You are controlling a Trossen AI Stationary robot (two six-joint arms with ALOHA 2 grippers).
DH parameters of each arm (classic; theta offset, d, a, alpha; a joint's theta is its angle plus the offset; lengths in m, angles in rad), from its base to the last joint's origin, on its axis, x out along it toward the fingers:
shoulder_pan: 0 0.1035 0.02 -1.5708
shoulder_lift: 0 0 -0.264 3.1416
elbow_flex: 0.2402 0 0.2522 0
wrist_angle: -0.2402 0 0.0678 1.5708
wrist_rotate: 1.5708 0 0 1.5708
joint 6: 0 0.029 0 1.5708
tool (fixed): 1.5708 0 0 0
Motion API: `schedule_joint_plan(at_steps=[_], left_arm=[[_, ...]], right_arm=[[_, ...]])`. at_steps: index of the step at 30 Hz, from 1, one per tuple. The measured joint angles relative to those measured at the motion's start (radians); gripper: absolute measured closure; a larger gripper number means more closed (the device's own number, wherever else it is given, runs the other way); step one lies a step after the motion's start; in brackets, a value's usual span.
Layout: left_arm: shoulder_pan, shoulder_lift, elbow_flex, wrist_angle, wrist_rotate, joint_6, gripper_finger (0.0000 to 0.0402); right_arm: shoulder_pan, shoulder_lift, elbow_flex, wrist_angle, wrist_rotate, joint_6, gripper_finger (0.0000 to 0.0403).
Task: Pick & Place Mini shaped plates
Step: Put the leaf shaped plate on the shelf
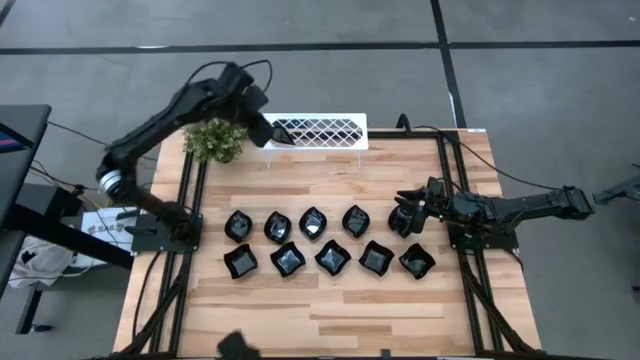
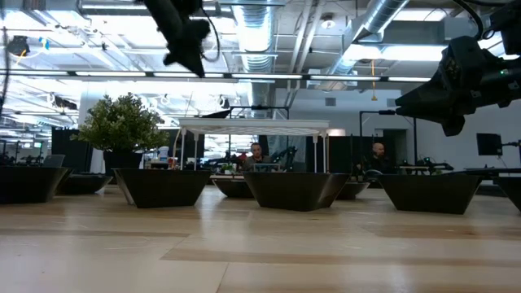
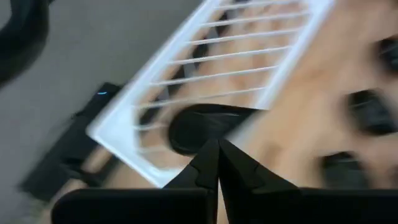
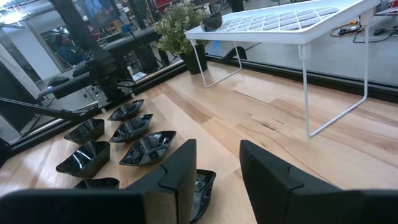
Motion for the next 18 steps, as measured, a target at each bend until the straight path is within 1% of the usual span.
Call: schedule_joint_plan(at_steps=[3,6,11,14,18], left_arm=[[-0.057,-0.119,-0.095,-0.009,0.04,-0.138,0.0392],[-0.143,-0.245,-0.209,-0.008,0.044,-0.298,0.0389],[-0.345,-0.428,-0.397,0.011,0.038,-0.61,0.0386],[-0.487,-0.506,-0.49,0.042,-0.014,-0.813,0.0386],[-0.666,-0.549,-0.585,0.049,-0.083,-1.055,0.0386]], right_arm=[[0.0,0.0,0.0,0.0,0.0,0.0,0.0284],[0.0,0.0,0.0,0.0,0.0,0.0,0.0284],[0.0,0.0,0.0,0.0,0.0,0.0,0.0284],[0.0,0.0,0.0,0.0,0.0,0.0,0.0284],[0.0,0.0,0.0,0.0,0.0,0.0,0.0284]])
